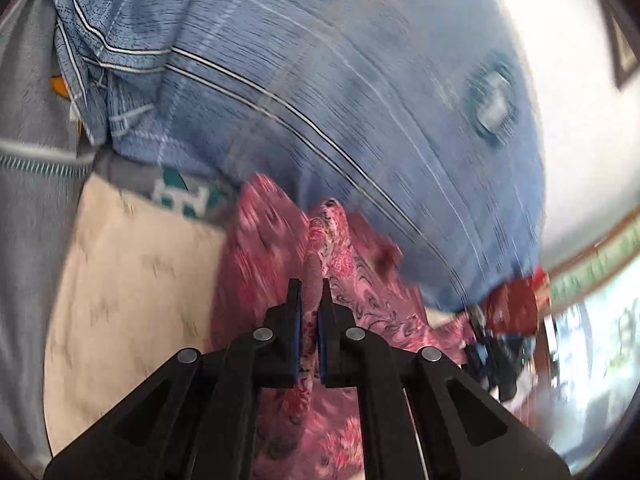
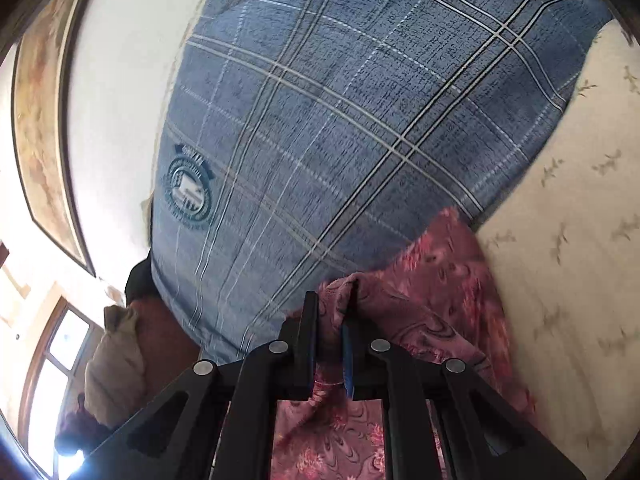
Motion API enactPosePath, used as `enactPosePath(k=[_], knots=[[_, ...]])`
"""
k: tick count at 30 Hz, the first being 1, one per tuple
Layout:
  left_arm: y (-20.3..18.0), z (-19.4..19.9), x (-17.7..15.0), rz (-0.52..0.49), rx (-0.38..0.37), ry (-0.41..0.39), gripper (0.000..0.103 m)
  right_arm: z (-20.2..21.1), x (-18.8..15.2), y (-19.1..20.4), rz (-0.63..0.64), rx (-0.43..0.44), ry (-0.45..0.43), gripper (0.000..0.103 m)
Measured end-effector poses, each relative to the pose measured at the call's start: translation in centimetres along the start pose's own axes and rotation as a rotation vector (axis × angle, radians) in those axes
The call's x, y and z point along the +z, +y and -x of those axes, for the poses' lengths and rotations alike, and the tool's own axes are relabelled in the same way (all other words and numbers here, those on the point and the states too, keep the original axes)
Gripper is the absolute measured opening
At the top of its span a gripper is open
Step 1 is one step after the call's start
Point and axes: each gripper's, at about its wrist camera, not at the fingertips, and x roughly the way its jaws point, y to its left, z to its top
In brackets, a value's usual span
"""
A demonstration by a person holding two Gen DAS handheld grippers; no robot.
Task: Fold small clothes
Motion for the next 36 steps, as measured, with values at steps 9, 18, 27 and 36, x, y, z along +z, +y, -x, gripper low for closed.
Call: enactPosePath(k=[9, 18, 27, 36], knots=[[5.3, -5.7, 3.2, 0.155, 0.130, 0.056, 0.003, -5.4, 2.3, -3.7, -0.097, -0.225, 0.076, 0.015], [4.5, -4.4, 2.4, 0.116, 0.017, 0.084, 0.044, -0.7, 4.1, -3.3, -0.015, -0.298, -0.017, 0.052], [1.8, -8.1, 2.3, 0.057, 0.099, 0.166, 0.006, -8.2, 4.1, -2.2, 0.115, -0.440, 0.168, 0.007], [4.0, -11.3, 4.9, 0.127, 0.242, 0.143, 0.003, -7.8, 6.0, -3.7, 0.097, -0.433, 0.068, 0.005]])
